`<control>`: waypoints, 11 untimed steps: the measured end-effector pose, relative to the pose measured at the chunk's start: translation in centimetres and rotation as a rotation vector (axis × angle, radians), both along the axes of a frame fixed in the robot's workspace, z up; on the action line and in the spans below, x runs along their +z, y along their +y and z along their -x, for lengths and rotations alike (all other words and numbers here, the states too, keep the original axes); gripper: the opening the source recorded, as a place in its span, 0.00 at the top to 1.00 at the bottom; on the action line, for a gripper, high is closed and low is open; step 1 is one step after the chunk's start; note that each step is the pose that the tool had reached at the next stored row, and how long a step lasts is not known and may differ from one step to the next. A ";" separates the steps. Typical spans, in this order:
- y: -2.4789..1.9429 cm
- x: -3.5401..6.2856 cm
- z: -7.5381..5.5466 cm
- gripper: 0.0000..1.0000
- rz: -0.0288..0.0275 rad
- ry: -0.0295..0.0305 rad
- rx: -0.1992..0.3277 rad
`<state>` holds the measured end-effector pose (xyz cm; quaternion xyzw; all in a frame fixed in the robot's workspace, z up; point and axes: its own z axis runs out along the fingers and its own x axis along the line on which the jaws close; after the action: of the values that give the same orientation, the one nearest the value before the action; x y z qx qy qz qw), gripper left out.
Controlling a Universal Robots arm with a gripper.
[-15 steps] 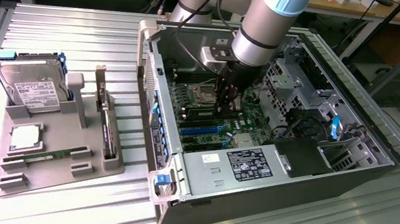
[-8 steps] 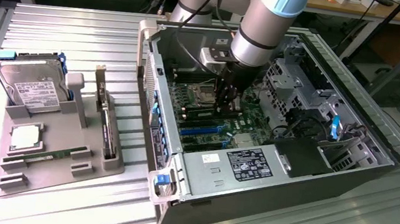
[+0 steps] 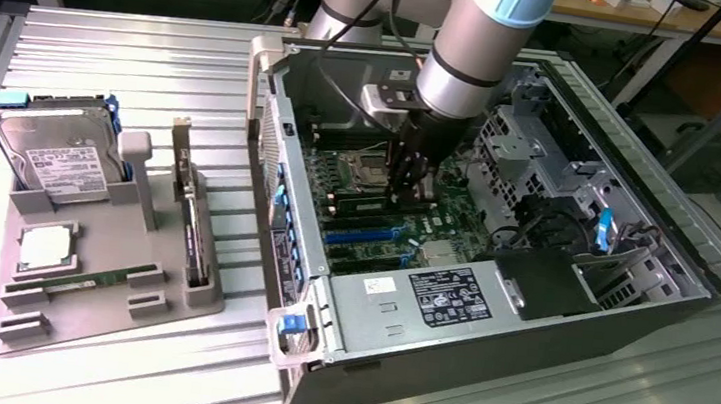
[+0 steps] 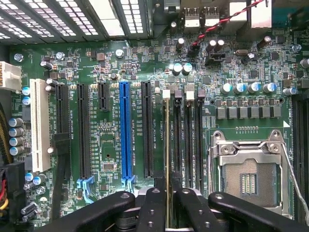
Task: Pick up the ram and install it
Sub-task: 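Insert the ram into the slot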
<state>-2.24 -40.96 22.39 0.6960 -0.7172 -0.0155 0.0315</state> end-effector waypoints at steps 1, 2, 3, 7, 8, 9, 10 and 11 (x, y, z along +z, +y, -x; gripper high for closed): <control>0.04 0.00 0.0 0.85 0.0000 0.0000 0.000; 0.09 0.06 -0.1 0.85 0.0001 0.0004 0.000; 0.10 0.09 -0.2 0.85 0.0000 0.0006 0.000; 0.25 0.26 -0.5 0.85 0.0000 0.0014 0.000; 0.32 0.40 -0.5 0.85 0.0000 0.0014 0.000; 0.37 0.53 -0.5 0.85 -0.0001 0.0013 0.000; 0.43 0.74 -0.5 0.85 -0.0001 0.0013 0.000; 0.47 0.90 -0.5 0.85 0.0002 0.0016 -0.001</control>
<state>-1.78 -40.49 23.29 0.6957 -0.7174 -0.0160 0.0322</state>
